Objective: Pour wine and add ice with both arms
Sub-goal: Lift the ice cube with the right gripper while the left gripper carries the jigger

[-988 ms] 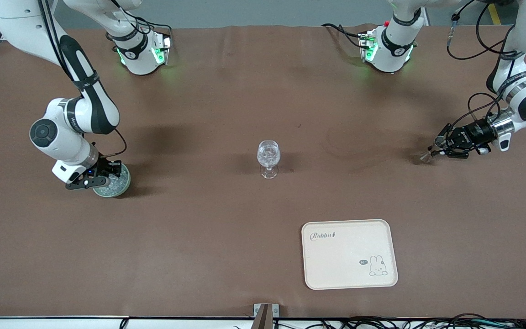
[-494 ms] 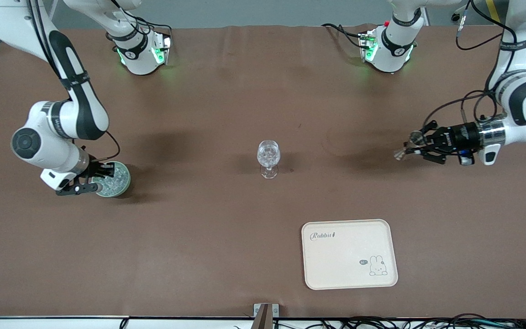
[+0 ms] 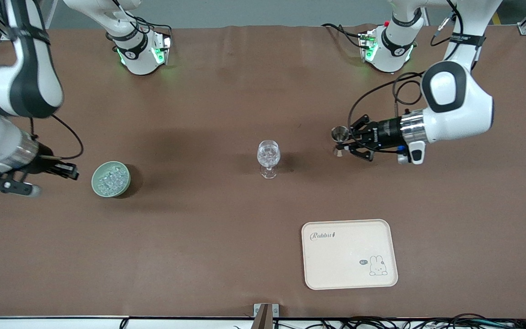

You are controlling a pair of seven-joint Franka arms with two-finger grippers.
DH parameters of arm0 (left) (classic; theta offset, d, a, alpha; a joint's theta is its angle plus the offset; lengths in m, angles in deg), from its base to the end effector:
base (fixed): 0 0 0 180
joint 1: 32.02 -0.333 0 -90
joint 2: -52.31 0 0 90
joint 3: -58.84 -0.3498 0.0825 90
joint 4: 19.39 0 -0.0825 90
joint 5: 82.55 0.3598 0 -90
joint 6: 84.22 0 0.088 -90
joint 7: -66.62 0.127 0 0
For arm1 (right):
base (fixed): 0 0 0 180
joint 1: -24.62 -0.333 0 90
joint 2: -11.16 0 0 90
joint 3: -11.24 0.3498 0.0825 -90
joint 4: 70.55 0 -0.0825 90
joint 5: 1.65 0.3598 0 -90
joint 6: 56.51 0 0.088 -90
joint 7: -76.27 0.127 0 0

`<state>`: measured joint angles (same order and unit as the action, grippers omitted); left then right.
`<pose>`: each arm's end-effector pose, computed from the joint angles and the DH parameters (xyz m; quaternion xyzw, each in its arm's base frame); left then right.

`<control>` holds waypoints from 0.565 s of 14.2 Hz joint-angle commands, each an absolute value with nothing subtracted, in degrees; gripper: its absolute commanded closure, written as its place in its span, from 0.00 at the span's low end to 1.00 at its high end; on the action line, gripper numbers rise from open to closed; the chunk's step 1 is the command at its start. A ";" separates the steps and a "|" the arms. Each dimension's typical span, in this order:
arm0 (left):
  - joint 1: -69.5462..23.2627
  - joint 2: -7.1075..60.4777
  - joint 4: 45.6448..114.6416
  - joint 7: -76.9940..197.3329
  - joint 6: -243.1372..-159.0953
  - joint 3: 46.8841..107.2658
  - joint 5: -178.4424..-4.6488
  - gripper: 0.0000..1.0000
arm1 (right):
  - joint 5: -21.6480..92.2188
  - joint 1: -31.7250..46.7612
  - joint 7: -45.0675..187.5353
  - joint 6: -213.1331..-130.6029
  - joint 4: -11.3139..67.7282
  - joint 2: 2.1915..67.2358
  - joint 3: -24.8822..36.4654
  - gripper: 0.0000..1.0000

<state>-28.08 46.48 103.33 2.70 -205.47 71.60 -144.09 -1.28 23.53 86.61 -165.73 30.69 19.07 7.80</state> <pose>0.5038 -0.2066 0.4041 0.6643 0.6091 -0.3211 0.2909 0.5845 -0.0217 0.5013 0.9938 -0.1113 0.0008 0.0010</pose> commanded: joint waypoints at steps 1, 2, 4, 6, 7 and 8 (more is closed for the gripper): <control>-28.76 45.98 102.43 -2.70 -211.37 77.53 -138.22 1.00 | -1.21 24.52 88.22 -154.38 22.12 17.41 7.73 1.00; -28.76 44.76 100.94 -5.07 -212.70 79.21 -134.88 1.00 | -1.03 24.88 87.78 -151.81 20.78 15.75 7.81 1.00; -28.68 41.77 96.73 -10.17 -212.89 81.15 -126.80 1.00 | -0.95 25.32 86.03 -150.39 20.77 12.67 7.81 1.00; -28.33 39.05 92.51 -16.59 -212.98 83.70 -120.21 1.00 | -0.68 26.37 83.83 -145.13 20.59 10.64 8.77 1.00; -28.24 37.82 90.93 -19.40 -212.98 85.10 -115.73 1.00 | -0.77 27.07 82.52 -142.32 19.55 9.59 10.43 1.00; -28.15 36.50 89.60 -22.03 -212.98 86.16 -112.12 1.00 | -1.38 27.43 81.64 -140.03 19.10 9.58 11.49 1.00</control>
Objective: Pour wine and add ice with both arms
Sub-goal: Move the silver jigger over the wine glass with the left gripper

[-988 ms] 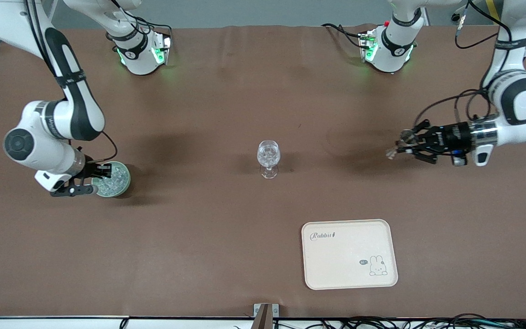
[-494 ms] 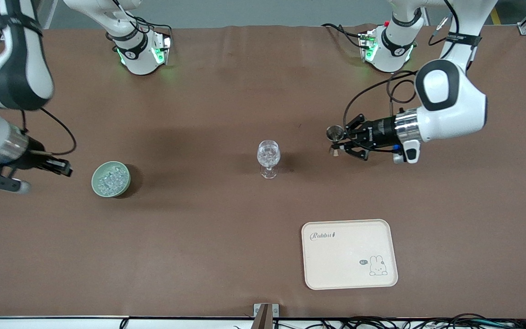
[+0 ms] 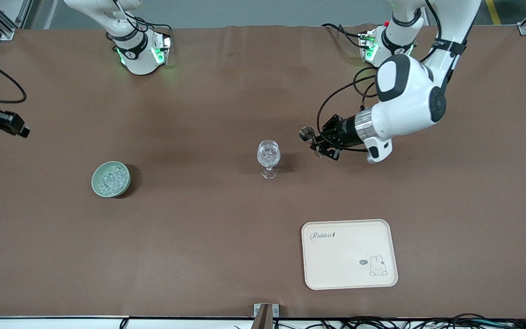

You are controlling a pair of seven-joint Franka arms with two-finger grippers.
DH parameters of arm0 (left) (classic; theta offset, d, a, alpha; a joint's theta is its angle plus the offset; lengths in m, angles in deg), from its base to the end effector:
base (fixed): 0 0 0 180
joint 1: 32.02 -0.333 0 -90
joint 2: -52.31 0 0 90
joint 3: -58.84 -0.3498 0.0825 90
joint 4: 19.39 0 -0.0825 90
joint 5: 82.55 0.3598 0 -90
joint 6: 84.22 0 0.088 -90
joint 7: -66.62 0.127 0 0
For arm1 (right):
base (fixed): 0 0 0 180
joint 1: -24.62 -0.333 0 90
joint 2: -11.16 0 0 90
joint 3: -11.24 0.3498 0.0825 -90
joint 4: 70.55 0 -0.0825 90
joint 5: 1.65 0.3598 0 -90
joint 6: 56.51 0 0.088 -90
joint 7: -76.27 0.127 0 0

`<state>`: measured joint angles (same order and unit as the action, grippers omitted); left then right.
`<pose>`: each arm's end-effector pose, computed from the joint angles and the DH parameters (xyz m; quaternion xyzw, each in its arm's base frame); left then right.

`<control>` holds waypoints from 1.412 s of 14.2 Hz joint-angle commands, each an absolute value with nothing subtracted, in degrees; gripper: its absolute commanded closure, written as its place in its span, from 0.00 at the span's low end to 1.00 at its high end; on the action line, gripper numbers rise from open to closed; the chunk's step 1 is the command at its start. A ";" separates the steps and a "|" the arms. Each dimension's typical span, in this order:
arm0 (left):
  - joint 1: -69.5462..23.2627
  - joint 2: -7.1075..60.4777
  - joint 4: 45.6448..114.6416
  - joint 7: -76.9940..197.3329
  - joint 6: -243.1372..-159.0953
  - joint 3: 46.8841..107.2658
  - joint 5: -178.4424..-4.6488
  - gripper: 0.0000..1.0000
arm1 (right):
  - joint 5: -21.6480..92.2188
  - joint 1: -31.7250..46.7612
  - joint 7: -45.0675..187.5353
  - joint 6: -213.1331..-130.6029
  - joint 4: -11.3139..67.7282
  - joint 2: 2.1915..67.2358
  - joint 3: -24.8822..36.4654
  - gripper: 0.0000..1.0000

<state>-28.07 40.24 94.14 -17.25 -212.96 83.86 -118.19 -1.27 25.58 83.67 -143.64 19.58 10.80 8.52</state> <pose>0.5120 -0.2989 0.4135 0.7465 0.5995 -0.2237 0.1826 0.5208 -0.0327 0.6363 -0.9951 0.0964 0.0231 0.0027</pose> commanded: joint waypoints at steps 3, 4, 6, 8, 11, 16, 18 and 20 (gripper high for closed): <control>-28.06 33.07 85.74 -29.15 -213.06 88.98 -102.87 1.00 | -1.38 27.96 81.36 -139.83 19.10 9.49 12.12 1.00; -27.89 31.41 83.90 -31.79 -213.06 89.42 -101.64 1.00 | -1.30 28.04 81.36 -140.18 19.10 9.49 12.12 1.00; -27.18 29.29 81.60 -36.80 -213.06 90.91 -96.21 1.00 | -1.30 28.04 81.36 -142.89 19.71 9.58 12.12 1.00; -27.10 26.57 78.80 -42.42 -213.06 92.14 -90.58 1.00 | -1.30 27.96 81.36 -145.71 20.15 9.58 12.12 1.00; -27.09 24.45 76.76 -48.41 -213.06 94.34 -82.14 1.00 | -1.21 27.61 81.36 -145.89 20.06 9.58 12.38 1.00; -26.13 24.71 76.32 -50.45 -210.18 96.80 -72.82 1.00 | -1.21 27.52 81.36 -146.07 19.89 9.58 13.00 1.00; -25.78 24.45 75.18 -52.46 -208.76 98.29 -69.47 1.00 | -1.03 27.52 81.36 -146.16 19.80 9.58 13.00 1.00; -25.16 24.45 75.18 -55.97 -208.67 98.39 -64.65 1.00 | -0.86 27.52 81.36 -146.33 19.80 9.58 13.00 1.00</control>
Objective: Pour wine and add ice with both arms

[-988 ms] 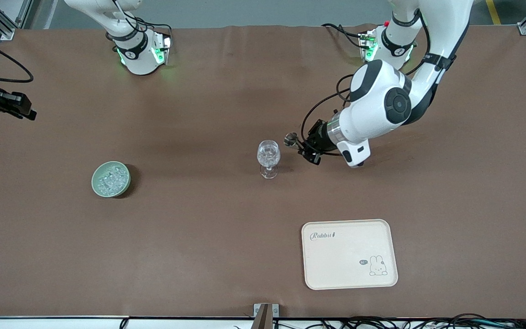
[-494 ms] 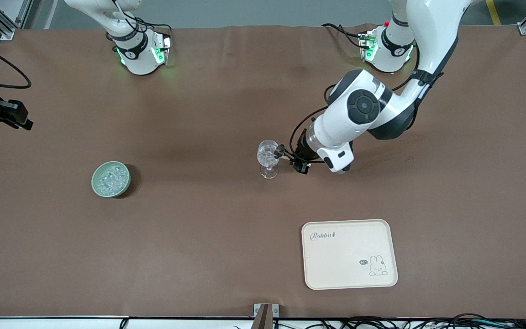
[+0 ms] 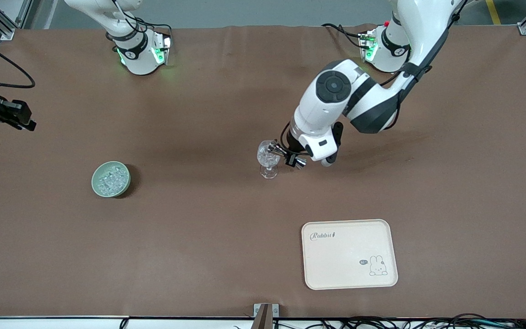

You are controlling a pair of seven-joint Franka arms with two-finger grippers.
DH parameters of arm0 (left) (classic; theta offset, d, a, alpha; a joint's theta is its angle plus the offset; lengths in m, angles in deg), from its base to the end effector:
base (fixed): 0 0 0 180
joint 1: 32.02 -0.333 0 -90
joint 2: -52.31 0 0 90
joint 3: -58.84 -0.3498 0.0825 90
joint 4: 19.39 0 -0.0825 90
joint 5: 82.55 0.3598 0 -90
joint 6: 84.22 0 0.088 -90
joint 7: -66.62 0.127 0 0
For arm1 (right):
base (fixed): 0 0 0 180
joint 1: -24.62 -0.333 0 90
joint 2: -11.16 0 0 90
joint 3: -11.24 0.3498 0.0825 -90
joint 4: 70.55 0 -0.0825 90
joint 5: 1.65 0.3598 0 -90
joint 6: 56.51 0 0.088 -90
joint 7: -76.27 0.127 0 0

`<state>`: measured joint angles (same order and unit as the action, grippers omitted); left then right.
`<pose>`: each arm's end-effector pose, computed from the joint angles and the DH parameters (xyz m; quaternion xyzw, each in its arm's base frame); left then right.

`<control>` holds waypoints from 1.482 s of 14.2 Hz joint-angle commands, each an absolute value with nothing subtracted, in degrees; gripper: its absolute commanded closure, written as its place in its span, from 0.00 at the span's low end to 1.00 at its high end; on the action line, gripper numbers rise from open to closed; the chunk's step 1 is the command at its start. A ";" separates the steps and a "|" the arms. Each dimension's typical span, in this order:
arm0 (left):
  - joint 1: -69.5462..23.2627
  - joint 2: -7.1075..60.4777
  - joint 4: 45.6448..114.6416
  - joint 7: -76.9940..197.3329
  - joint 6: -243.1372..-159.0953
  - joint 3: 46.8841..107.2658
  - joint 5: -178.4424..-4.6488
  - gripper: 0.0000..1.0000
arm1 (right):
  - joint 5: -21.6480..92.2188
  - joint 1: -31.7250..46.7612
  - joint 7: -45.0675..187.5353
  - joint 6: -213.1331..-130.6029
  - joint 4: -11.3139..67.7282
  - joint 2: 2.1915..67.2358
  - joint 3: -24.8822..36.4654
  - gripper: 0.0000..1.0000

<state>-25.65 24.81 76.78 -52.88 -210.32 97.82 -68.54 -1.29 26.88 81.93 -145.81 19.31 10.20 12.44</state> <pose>0.5211 -0.4213 0.4094 0.8098 0.5800 -0.0303 0.0831 0.5236 -0.0088 0.6471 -0.9983 0.0586 -0.0034 0.0031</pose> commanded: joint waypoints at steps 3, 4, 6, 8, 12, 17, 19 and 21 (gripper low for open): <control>-24.55 24.36 74.30 -57.66 -205.79 98.56 -60.50 1.00 | -0.77 27.52 81.36 -146.34 19.80 9.58 13.00 1.00; -24.46 24.36 74.21 -57.66 -204.29 99.17 -58.93 1.00 | -0.68 27.52 81.36 -146.34 19.80 9.58 13.00 1.00; -24.46 24.36 74.21 -58.18 -203.75 100.14 -56.55 1.00 | -0.68 27.52 81.36 -146.42 19.80 9.58 13.00 1.00; -23.85 24.27 74.30 -58.27 -201.83 100.76 -54.70 1.00 | -0.59 27.52 81.45 -146.42 19.80 9.58 13.00 1.00; -22.88 24.18 74.21 -59.93 -200.85 101.46 -52.24 1.00 | -0.59 27.52 81.45 -146.51 19.80 9.58 13.09 1.00; -22.00 22.51 71.58 -64.60 -197.17 101.64 -45.38 1.00 | -0.51 27.52 81.45 -146.86 19.80 9.67 13.09 1.00; -21.21 22.51 71.31 -64.60 -196.19 101.64 -44.59 1.00 | -0.42 27.52 81.54 -146.86 19.80 9.67 13.09 1.00; -20.24 22.08 71.22 -64.69 -194.79 101.64 -43.71 1.00 | -0.42 27.60 81.63 -146.86 19.80 9.67 13.09 1.00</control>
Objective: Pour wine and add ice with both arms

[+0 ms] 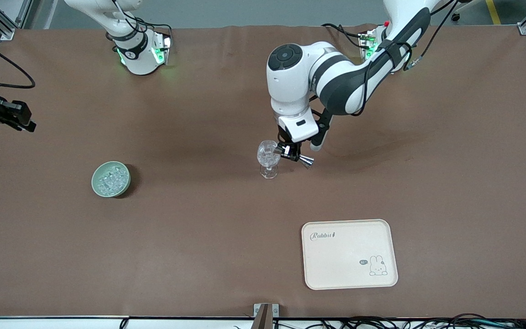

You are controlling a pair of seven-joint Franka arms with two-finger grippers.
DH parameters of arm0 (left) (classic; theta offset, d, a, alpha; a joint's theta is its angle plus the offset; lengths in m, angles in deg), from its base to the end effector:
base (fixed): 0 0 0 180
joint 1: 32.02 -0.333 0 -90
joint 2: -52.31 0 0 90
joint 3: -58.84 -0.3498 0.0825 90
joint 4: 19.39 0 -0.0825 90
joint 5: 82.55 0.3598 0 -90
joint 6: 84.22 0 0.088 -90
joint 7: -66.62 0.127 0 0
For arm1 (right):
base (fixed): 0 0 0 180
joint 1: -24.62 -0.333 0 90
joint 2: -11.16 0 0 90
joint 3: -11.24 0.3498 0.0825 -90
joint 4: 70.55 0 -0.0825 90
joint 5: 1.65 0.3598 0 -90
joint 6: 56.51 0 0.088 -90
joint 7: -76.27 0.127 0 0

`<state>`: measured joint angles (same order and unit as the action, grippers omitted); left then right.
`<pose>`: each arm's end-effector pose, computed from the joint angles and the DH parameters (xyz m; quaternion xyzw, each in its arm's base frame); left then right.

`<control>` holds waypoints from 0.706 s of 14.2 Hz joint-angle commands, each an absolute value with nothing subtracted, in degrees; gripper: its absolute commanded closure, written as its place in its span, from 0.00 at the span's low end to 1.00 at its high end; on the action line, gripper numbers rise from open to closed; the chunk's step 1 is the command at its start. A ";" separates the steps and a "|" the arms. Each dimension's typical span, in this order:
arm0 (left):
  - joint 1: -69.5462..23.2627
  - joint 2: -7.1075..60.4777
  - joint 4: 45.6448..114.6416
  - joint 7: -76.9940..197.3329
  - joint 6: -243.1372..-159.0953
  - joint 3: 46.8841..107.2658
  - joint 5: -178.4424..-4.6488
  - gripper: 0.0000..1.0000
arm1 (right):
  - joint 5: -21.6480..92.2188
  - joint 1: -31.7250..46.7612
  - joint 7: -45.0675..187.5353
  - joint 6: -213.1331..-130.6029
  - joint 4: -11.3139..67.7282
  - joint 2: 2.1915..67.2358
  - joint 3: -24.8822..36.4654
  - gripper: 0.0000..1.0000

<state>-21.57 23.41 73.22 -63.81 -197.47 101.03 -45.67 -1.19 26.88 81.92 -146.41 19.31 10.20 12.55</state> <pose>0.4947 -0.4459 0.4132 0.8290 0.5441 0.1289 0.0073 0.5249 -0.0076 0.6481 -0.9983 0.0575 -0.0086 0.0042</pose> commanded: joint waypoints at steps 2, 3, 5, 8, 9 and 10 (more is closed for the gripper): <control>-19.63 21.99 71.13 -65.73 -194.61 101.64 -42.31 1.00 | -0.42 27.60 81.63 -146.86 19.80 9.67 13.09 1.00; -19.01 21.64 71.13 -66.44 -194.35 101.73 -40.65 1.00 | -0.42 27.52 81.63 -146.86 19.80 9.67 13.09 1.00; -17.69 20.15 70.70 -67.06 -192.24 101.73 -37.57 1.00 | -0.42 27.52 81.63 -146.77 19.80 9.67 13.09 1.00; -17.25 19.61 69.38 -67.59 -191.80 102.86 -34.14 1.00 | -0.42 27.43 81.72 -146.77 19.80 9.67 13.09 1.00; -17.25 19.52 69.29 -67.59 -191.27 102.96 -33.43 1.00 | -0.42 27.52 81.63 -146.77 19.80 9.58 13.09 1.00; -17.16 19.35 69.20 -67.59 -191.01 103.05 -33.07 1.00 | -0.42 27.52 81.63 -146.77 19.80 9.67 13.09 1.00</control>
